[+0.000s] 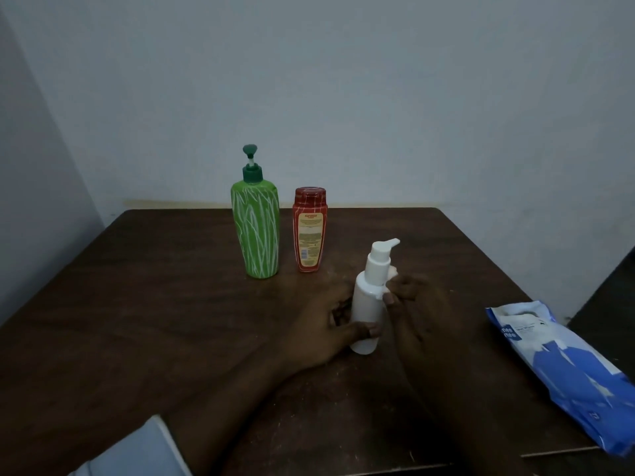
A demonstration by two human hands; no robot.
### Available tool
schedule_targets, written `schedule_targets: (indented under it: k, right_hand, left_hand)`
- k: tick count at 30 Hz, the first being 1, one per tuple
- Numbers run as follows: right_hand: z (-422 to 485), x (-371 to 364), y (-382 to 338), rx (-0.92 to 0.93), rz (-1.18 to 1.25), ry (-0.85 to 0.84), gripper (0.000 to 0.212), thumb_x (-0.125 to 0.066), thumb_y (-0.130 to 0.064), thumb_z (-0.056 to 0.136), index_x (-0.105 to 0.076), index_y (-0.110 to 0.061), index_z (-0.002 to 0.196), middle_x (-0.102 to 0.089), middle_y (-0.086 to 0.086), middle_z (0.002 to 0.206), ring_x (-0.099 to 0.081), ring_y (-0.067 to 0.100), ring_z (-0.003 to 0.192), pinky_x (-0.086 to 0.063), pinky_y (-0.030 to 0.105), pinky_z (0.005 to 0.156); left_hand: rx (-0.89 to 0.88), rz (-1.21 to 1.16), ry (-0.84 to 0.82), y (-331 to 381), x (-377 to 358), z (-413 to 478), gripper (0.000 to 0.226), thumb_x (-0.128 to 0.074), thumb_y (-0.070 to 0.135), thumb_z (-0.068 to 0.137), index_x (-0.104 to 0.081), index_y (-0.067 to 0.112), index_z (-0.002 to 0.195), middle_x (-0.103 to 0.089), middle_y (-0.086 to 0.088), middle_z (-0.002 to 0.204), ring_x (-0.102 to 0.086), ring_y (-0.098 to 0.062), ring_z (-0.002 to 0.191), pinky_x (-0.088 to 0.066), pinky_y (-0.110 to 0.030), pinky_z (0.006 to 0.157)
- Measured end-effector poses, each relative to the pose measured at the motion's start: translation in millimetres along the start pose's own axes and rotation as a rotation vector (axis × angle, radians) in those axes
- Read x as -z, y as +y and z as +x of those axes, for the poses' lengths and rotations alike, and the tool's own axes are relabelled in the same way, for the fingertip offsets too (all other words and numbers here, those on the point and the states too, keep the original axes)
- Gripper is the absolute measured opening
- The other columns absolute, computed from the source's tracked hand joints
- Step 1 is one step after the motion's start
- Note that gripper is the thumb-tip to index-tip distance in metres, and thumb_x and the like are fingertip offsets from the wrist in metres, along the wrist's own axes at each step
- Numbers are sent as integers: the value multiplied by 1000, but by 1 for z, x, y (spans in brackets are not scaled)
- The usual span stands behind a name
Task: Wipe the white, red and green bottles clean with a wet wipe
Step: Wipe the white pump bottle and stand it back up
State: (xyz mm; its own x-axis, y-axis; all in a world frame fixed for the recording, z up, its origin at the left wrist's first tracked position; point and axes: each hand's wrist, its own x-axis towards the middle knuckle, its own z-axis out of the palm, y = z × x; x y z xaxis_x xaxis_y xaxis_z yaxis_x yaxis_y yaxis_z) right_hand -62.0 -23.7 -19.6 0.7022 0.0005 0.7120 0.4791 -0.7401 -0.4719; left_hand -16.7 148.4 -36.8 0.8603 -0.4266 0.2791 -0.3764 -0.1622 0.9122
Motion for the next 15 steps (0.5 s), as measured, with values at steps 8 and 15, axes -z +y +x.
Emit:
schedule_targets:
  k: [8,15]
  right_hand:
    - [-13,-15,-7,457,-169,41,23,-59,-10,94,-69,2,110,-64,17,118,-58,27,117,-40,35,107]
    - [-2,-6,-2,166,-34,99,20,-56,-18,92,-64,-4,102,-63,5,108,-58,12,100,-46,25,92]
  left_hand:
    - [-21,49,43,-14,1,0,36,-75,10,92,-66,15,126,-75,2,111,-72,-15,105,-59,-34,88]
    - [7,15,35,-11,0,1,55,-88,20,80,-66,19,131,-74,9,122,-70,-4,111,-57,-25,91]
